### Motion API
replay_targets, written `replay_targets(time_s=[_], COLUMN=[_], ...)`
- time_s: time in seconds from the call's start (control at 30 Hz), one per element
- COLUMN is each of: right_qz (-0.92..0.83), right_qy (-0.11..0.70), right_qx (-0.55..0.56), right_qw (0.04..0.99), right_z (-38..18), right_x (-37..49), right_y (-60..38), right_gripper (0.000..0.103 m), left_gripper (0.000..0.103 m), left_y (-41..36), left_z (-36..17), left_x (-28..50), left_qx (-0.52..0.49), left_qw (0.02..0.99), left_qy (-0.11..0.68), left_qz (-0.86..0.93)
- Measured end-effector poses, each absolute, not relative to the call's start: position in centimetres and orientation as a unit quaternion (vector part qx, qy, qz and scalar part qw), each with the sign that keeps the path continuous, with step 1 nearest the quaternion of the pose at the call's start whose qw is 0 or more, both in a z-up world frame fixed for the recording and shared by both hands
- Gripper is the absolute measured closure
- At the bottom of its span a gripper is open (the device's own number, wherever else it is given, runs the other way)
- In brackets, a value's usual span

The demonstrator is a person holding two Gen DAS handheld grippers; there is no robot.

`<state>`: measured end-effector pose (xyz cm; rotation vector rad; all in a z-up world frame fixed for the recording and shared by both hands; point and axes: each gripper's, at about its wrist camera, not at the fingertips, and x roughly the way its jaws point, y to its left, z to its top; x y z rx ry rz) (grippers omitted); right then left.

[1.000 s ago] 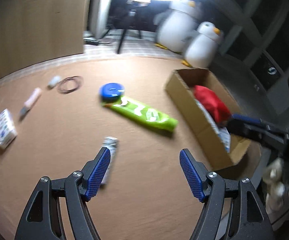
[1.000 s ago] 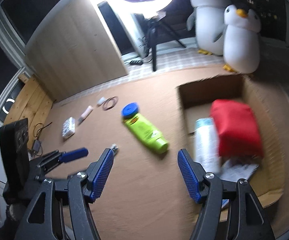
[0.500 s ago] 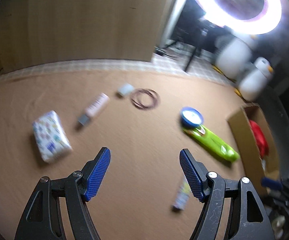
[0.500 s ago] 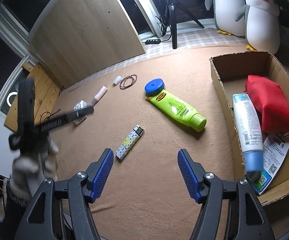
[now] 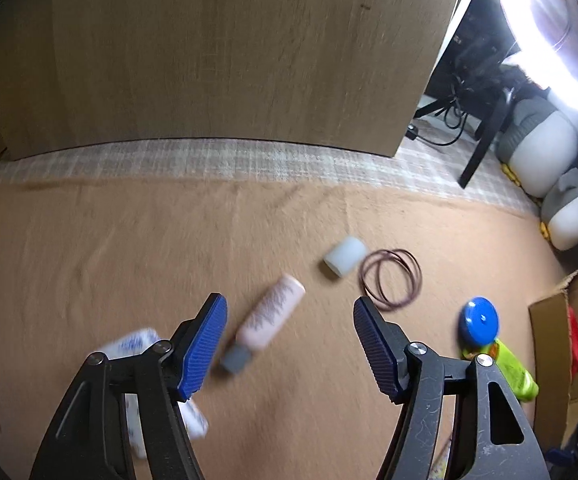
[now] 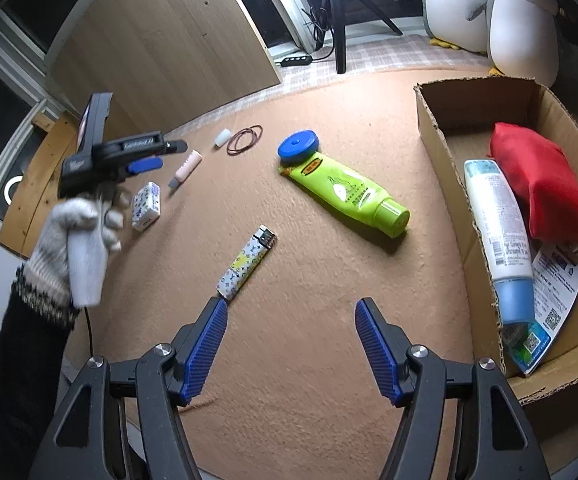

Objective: Organize objects
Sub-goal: 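Lower the left tool onto the pink-capped white bottle and close on it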

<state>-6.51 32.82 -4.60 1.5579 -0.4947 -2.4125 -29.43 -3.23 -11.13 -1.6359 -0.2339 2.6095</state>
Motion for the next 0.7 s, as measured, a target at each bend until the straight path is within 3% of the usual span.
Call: replay_targets(time_s=[0.07,0.27,0.5,0.7], right_qz=[-0.820,-0.817,-0.811,-0.815], right_qy=[-0.169,-0.175,-0.180,-0.165], right_qx=[0.535,0.541,0.546,0.543], right_qw=[0.109,0.101,0.102,0.116], right_z=[-4.9,-5.4,-5.9,-5.6], right_x=[-6.5,-6.4,-6.8,-8.0], right_y=[33.0,33.8,34.0,33.0], right_gripper=[0.040,0.040,0.040,0.040], left_gripper=[0.034,0.048,0.081,0.081], left_y=[-3.2,-3.2,-2.7,-1.4], left_z=[-12.0,-14.0,-14.9,-15.0], left_x=[-30.6,-32.1,-31.7,-30.0], left_qx=[-0.540,-0.559,-0.564,-0.558], left_qw=[0.027,0.024,0.026,0.044], left_qy=[-0.071,-0.070,-0.058,-0.043], left_qz=[0.839,0.826,0.824,0.828])
